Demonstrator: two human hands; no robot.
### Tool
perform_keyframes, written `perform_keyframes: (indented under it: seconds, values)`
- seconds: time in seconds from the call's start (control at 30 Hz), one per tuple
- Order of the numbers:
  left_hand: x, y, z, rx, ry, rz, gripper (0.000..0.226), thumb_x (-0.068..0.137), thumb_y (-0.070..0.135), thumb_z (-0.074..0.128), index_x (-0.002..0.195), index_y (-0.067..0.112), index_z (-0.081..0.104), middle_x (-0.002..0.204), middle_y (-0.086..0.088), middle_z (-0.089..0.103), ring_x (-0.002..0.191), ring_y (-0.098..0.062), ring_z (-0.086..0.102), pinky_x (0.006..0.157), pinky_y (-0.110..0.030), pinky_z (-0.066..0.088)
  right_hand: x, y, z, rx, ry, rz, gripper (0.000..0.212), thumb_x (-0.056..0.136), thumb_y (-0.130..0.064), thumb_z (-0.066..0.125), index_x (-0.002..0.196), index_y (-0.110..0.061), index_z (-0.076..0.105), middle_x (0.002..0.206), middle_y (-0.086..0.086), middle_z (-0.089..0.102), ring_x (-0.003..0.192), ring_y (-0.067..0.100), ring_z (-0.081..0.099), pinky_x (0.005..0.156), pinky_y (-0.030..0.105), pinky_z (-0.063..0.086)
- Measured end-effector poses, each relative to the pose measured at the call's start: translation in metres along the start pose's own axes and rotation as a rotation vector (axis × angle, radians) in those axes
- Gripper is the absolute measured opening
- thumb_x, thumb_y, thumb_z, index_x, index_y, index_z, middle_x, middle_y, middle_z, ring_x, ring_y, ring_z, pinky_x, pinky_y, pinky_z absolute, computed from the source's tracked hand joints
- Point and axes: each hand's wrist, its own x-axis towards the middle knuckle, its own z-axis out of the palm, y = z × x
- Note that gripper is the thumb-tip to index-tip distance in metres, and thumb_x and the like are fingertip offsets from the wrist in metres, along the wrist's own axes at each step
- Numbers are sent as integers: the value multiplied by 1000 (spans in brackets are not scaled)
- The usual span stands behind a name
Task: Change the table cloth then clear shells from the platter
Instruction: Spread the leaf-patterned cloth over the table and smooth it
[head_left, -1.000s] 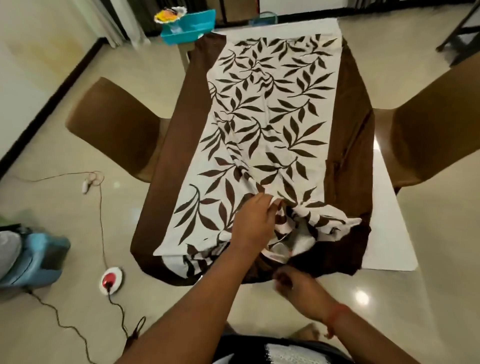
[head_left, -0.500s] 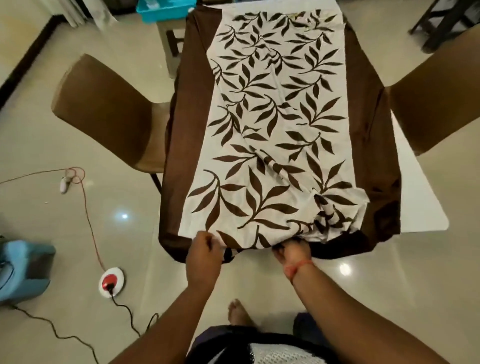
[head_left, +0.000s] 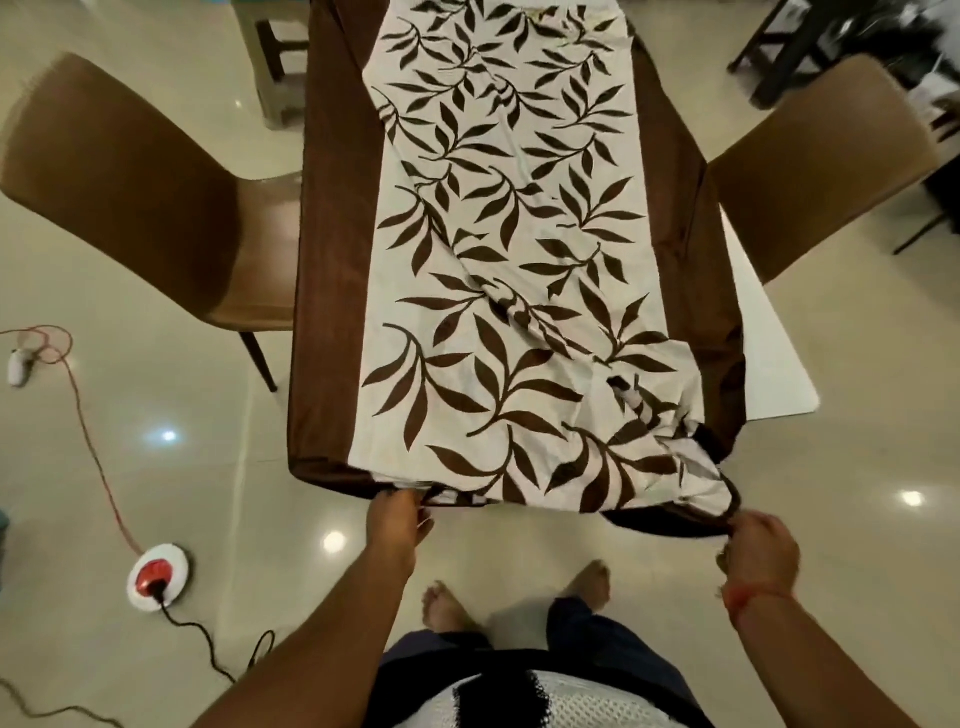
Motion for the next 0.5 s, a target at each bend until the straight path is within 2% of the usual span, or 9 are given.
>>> perform_keyframes:
  seconds: [0.07, 0.13, 0.2, 0.3, 0.4, 0.5]
  values:
    - [4, -7, -9, 86, 99, 8, 11, 91, 15, 63, 100, 10, 61, 89, -11, 65, 75, -24, 59, 78, -38, 55, 19, 25, -14, -424, -92, -67, 12, 88, -15, 53, 87, -7, 62, 81, 17, 63, 67, 31, 57, 65, 41, 50]
    - [5, -12, -23, 181, 202, 11, 12, 90, 14, 64, 95, 4, 61, 87, -17, 63, 69, -28, 58, 76, -40, 54, 36, 47, -24, -863, -299, -166, 15, 93, -17, 51, 96, -6, 59, 105, 19, 66, 90, 34, 62, 75, 33, 44]
    - [10, -16, -43, 238, 305, -6, 20, 87, 14, 66, 99, 0, 59, 94, -21, 65, 75, -33, 64, 86, -47, 57, 46, 59, -28, -1112, -421, -213, 18, 94, -20, 50, 109, -12, 54, 122, 18, 63, 105, 34, 62, 81, 31, 45]
    - [10, -20, -61, 242, 390, -25, 27, 81, 13, 60, 106, 2, 61, 118, -23, 65, 106, -41, 65, 94, -53, 54, 58, 58, -30, -1258, -478, -277, 42, 95, -29, 49, 134, -15, 48, 133, 13, 58, 116, 29, 59, 94, 33, 48]
    - [-10, -23, -54, 230, 510, -4, 39, 87, 8, 57, 122, -6, 58, 129, -28, 58, 119, -45, 57, 97, -50, 49, 80, 43, -29, -1434, -578, -286, 49, 95, -44, 45, 138, -20, 47, 137, 6, 56, 121, 23, 58, 100, 34, 47]
    - [-32, -23, -24, 380, 694, -4, 48, 90, 13, 61, 131, -9, 50, 134, -29, 52, 124, -46, 50, 102, -50, 44, 99, 18, -31, -1367, -566, -327, 49, 93, -43, 45, 134, -19, 49, 131, 6, 58, 115, 26, 61, 95, 37, 50]
